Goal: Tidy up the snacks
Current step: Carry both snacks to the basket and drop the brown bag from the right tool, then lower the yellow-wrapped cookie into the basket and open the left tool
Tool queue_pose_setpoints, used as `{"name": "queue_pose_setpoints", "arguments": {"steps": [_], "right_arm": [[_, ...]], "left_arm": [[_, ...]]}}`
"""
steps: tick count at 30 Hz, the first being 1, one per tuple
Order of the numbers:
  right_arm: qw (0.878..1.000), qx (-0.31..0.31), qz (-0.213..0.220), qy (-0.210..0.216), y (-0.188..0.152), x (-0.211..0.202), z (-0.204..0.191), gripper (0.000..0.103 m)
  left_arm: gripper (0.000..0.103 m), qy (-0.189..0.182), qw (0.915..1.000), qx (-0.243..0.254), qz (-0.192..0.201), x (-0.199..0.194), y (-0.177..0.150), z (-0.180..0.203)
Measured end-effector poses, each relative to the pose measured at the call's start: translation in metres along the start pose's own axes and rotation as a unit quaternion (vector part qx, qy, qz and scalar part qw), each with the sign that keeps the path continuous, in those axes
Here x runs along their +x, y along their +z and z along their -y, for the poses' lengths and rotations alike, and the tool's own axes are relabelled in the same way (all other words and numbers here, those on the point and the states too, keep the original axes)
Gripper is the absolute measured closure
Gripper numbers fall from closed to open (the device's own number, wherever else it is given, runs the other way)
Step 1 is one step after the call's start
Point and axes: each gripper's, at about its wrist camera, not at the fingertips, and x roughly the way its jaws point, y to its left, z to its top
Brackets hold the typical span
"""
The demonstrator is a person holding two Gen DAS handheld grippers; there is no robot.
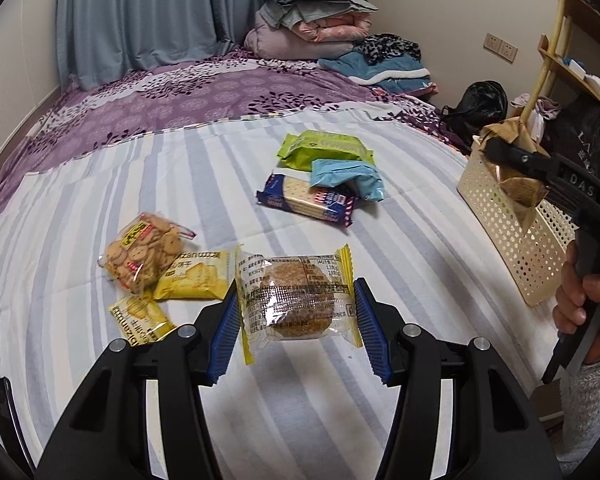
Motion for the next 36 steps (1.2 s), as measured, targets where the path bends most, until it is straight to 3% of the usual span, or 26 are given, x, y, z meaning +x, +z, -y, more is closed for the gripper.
{"name": "queue_pose_setpoints", "arguments": {"steps": [16,23,26,27,28,36], "right_arm": [[0.99,0.072,0.072,-0.1,-0.007,-0.092,0.101,0.057],[0.981,0.087,0.088,-0.147,-0.013,-0.114,0.123,0.056],[0.976,0.1,0.095,-0.171,-0.015,-0.12,0.133,0.042],[0.974,0.103,0.099,-0.178,-0.016,-0.122,0.135,0.029],[0.972,0.105,0.104,-0.184,-0.017,-0.125,0.136,0.025],[0.966,0.108,0.117,-0.203,-0.026,-0.138,0.146,0.024]], "left_arm": [[0.047,-0.026,0.9981,0.056,-0.004,0.009,0.016,0.061],[0.047,-0.037,0.9964,0.077,-0.001,0.009,0.022,0.082],[0.047,-0.04,0.9959,0.081,0.0,0.009,0.024,0.088],[0.047,-0.041,0.9958,0.082,0.001,0.008,0.025,0.091],[0.047,-0.042,0.9957,0.083,0.001,0.009,0.026,0.093],[0.047,-0.056,0.9934,0.099,0.01,0.007,0.036,0.117]]}}
